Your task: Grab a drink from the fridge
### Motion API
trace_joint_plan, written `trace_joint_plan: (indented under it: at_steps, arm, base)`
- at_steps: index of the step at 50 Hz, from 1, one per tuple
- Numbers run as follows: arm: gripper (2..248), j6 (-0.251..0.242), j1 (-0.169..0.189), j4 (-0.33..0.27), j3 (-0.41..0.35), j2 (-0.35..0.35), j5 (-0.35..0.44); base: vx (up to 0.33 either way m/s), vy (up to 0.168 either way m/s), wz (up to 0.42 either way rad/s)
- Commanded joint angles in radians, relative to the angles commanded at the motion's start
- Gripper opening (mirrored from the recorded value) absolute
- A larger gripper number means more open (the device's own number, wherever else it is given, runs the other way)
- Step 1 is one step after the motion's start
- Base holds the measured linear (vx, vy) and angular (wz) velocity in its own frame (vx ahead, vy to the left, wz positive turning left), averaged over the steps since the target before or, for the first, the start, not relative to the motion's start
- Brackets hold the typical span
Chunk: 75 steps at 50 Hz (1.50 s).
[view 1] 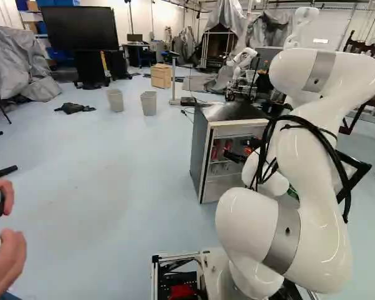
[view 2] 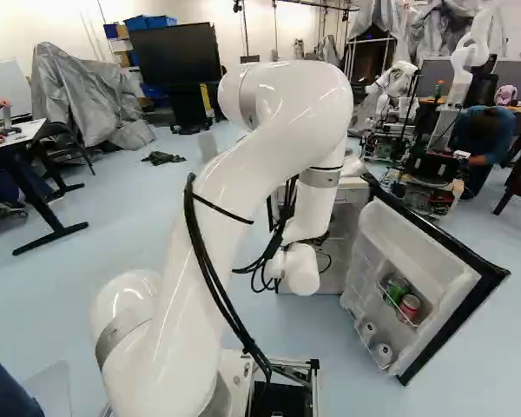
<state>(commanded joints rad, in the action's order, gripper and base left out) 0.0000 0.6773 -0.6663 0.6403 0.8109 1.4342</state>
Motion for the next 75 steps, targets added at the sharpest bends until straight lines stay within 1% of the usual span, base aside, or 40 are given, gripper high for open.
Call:
trace_joint_plan:
  at_steps: [23,51,75]
  arm:
    - [247,0.000,-0.005,-0.002,0.057,0.088,0.000]
    - [247,0.000,-0.004,-0.045,0.165,0.209,0.014]
    - [247,0.000,-0.005,-0.094,0.239,0.251,0.031]
  base:
    - [0.000,0.000,0.000]
    - [0.000,0.000,0.000]
    - [0.000,0.000,0.000]
